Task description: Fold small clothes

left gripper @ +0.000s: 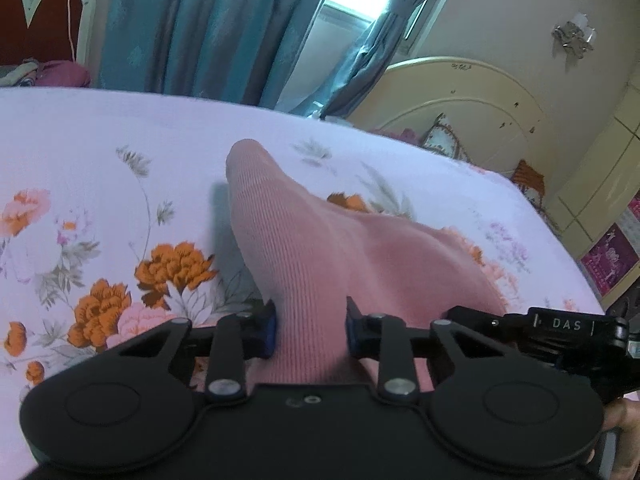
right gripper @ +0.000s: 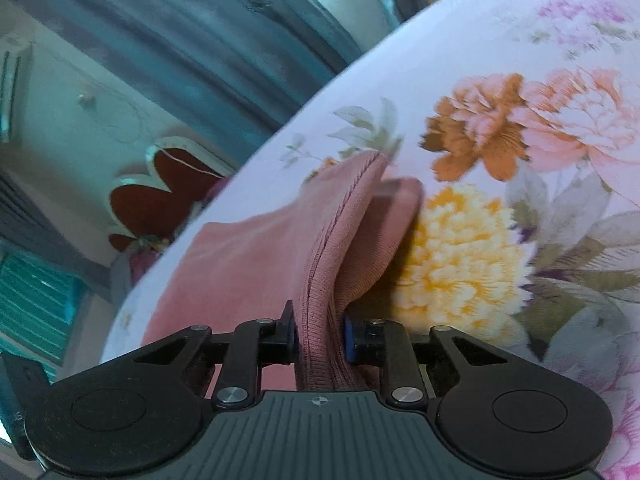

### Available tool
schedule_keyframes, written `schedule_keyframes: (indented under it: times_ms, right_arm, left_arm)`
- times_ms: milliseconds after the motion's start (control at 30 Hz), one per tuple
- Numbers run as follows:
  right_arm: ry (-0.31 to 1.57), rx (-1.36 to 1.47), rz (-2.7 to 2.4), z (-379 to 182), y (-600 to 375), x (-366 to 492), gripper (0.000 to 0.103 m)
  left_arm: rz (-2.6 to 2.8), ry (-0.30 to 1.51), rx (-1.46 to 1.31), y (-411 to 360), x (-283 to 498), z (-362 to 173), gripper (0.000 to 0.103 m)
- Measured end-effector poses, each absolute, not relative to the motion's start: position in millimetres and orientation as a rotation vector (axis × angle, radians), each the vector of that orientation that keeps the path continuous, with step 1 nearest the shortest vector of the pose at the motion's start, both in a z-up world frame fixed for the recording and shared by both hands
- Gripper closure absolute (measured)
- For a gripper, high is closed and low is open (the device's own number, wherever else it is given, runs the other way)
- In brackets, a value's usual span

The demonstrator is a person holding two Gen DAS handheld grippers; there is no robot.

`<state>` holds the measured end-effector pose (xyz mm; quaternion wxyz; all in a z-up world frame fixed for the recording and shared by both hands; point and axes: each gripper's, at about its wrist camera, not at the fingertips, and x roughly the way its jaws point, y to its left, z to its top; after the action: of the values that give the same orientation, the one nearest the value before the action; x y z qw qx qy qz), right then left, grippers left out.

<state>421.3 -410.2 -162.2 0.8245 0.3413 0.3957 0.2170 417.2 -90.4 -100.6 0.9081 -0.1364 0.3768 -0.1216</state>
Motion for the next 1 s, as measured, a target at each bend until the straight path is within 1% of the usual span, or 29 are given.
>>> schedule_keyframes:
  times_ms: [233, 467, 633, 800, 1000]
  right_arm:
    - [0.827, 0.741, 0.544, -139.4, -379.5, 412.8, 0.082]
    - [0.815, 0.763, 0.602, -122.4, -320.3, 403.9, 0.082]
    - [0.795, 0.736, 0.633, -104.3, -247.0, 395.7, 0.082]
    - [0.779, 0.731, 0.616, -92.1, -155.2, 382.1, 0.082]
    - [0.785, 0.749, 0.626, -92.4, -47.3, 391.7, 0.082]
  left_arm:
    - [-0.249, 0.741, -0.254, -82.4, 397.8, -71.1, 0.075]
    - [-0.215, 0.702, -0.243, -33.0, 372.6, -49.8, 0.075]
    - [-0.219, 0.656, -0.255, 28.6, 353.0, -38.6, 0.075]
    - [-0.237, 0.641, -0.294, 120.2, 341.8, -34.0, 0.075]
    - [-0.208, 0.643, -0.295, 220.0, 343.4, -32.1, 0.075]
